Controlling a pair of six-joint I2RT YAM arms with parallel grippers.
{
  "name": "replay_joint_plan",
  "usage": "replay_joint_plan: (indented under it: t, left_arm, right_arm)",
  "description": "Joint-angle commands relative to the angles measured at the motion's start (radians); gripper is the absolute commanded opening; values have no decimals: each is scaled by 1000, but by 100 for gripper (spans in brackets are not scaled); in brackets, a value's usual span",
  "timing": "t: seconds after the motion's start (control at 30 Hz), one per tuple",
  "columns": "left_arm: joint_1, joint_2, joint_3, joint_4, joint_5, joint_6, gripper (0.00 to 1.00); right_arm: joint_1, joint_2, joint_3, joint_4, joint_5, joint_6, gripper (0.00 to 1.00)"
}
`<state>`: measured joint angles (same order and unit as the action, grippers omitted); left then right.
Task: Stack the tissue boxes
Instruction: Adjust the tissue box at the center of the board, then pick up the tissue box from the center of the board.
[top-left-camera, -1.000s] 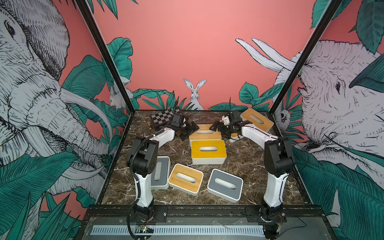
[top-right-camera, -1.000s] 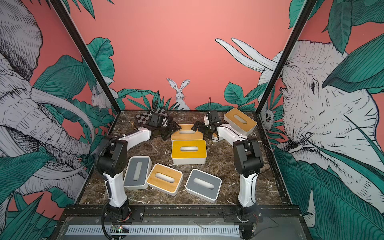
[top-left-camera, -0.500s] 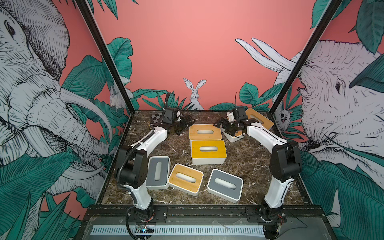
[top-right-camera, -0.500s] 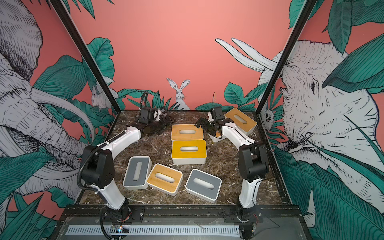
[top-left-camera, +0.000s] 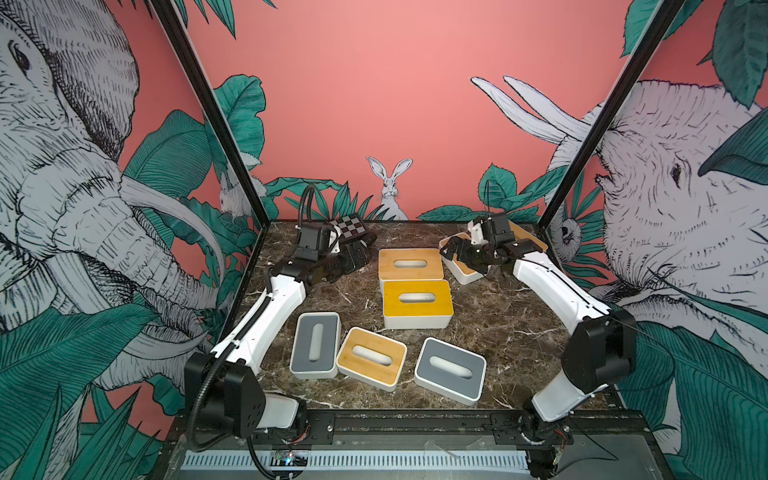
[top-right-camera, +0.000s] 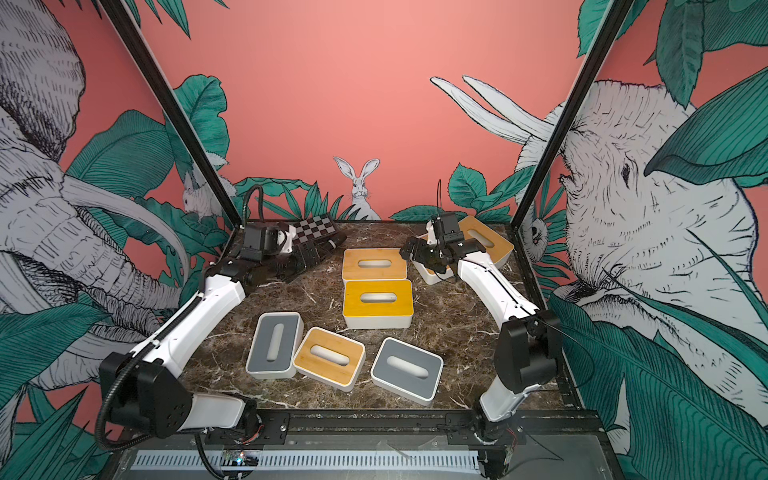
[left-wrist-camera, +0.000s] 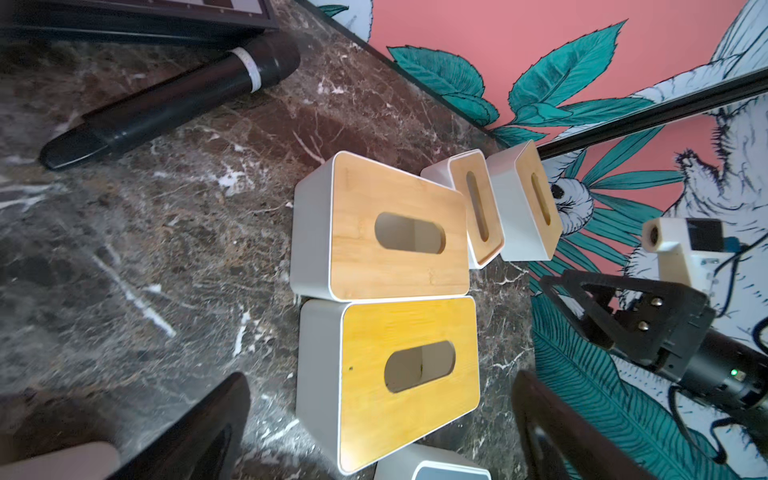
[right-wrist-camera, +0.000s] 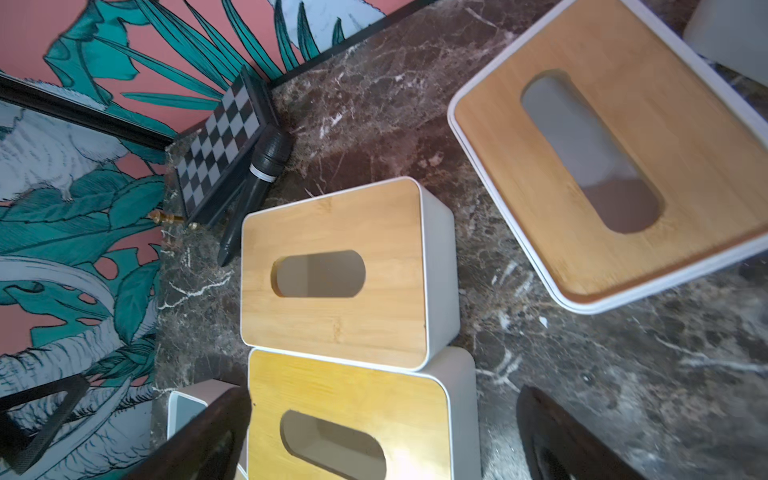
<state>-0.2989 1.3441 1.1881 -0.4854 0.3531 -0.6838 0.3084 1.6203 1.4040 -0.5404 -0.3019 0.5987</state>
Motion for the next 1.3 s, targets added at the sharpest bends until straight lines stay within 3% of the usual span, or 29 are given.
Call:
replay_joint_plan:
  t: [0.0,0.2,0.43,0.73,1.0,1.27]
  left_arm:
    - [-20,-56,-53,-119,-79,-1,100]
    - [-107,-52,-91,-120,-145,-53,100]
    - [-165,1,-107,-88,-159,-80,99]
    - [-175,-36,-100,-123,-173,-27,100]
    - [-174,-65,-137,-92,-166,-44,99]
    - [-174,-56,-140,-60,-143,-51,100]
  right_arm:
    - [-3,-50,-48,-104,54,-50,99]
    - [38,-95,-124,-166,101,-57,99]
    - [146,-41,-139,-168,124,0,99]
    - [219,80,-66,-186,191,37,88]
    - [221,98,-79,-186,230,62,76]
    - [221,105,-64,-192,257,61,72]
